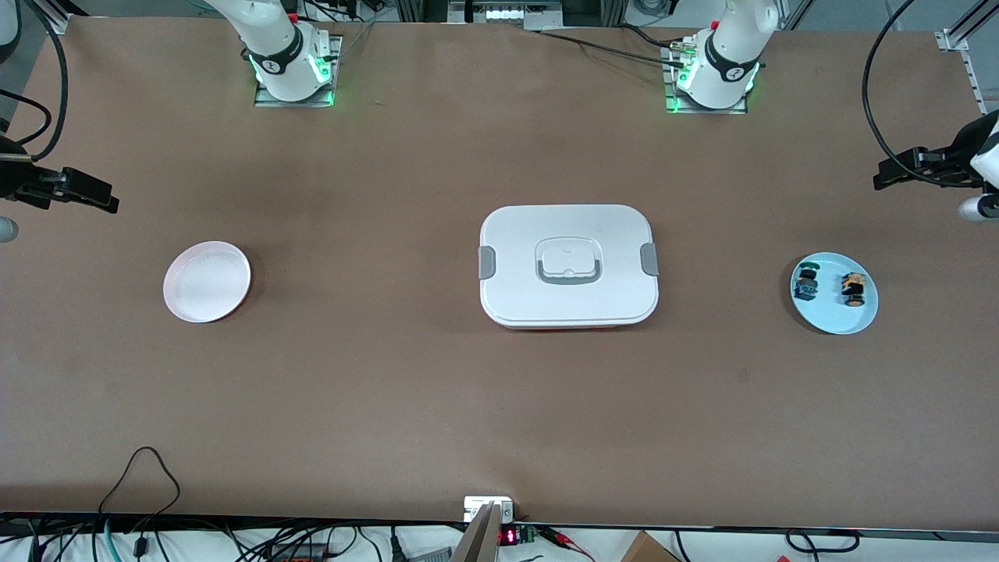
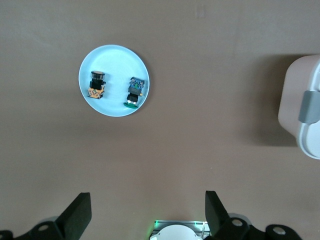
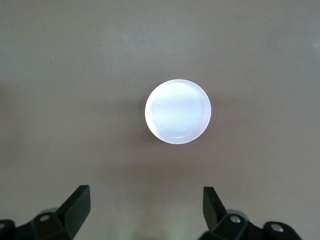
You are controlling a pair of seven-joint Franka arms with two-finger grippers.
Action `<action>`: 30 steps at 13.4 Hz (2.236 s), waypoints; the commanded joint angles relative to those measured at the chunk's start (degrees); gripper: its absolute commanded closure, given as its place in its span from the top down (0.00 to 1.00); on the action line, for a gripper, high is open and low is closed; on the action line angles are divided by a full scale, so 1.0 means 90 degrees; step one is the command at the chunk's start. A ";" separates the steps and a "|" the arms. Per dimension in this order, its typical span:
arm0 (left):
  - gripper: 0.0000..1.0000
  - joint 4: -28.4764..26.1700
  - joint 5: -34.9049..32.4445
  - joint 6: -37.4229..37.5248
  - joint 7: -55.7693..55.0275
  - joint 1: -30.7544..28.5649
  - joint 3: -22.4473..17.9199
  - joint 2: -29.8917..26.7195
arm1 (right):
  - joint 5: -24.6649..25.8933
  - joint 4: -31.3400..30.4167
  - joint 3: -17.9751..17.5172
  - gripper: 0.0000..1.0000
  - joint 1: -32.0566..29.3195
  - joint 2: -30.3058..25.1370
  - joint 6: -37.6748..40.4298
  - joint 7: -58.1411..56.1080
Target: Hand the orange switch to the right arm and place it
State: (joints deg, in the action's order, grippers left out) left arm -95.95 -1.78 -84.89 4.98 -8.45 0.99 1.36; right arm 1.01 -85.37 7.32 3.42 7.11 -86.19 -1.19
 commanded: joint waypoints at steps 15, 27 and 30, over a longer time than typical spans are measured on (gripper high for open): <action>1.00 -0.2354 -0.0506 -0.3610 0.9218 -0.1512 0.0007 0.1285 | -0.0063 0.0052 -0.0002 1.00 -0.0029 -0.0038 0.0104 -0.0053; 1.00 -0.3099 -0.0506 -0.6739 1.2464 -0.1756 0.0017 0.2388 | -0.0063 0.0052 -0.0002 1.00 -0.0019 -0.0038 0.0114 -0.0053; 1.00 -0.3079 -0.0506 -0.6915 1.2542 -0.1844 0.0026 0.2457 | -0.0063 0.0052 -0.0002 1.00 -0.0019 -0.0038 0.0114 -0.0034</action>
State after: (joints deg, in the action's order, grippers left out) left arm -124.81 -5.56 -146.45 115.99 -23.88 0.84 22.63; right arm 1.01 -85.36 7.34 3.40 7.11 -86.13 -1.19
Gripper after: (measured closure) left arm 0.000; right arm 0.000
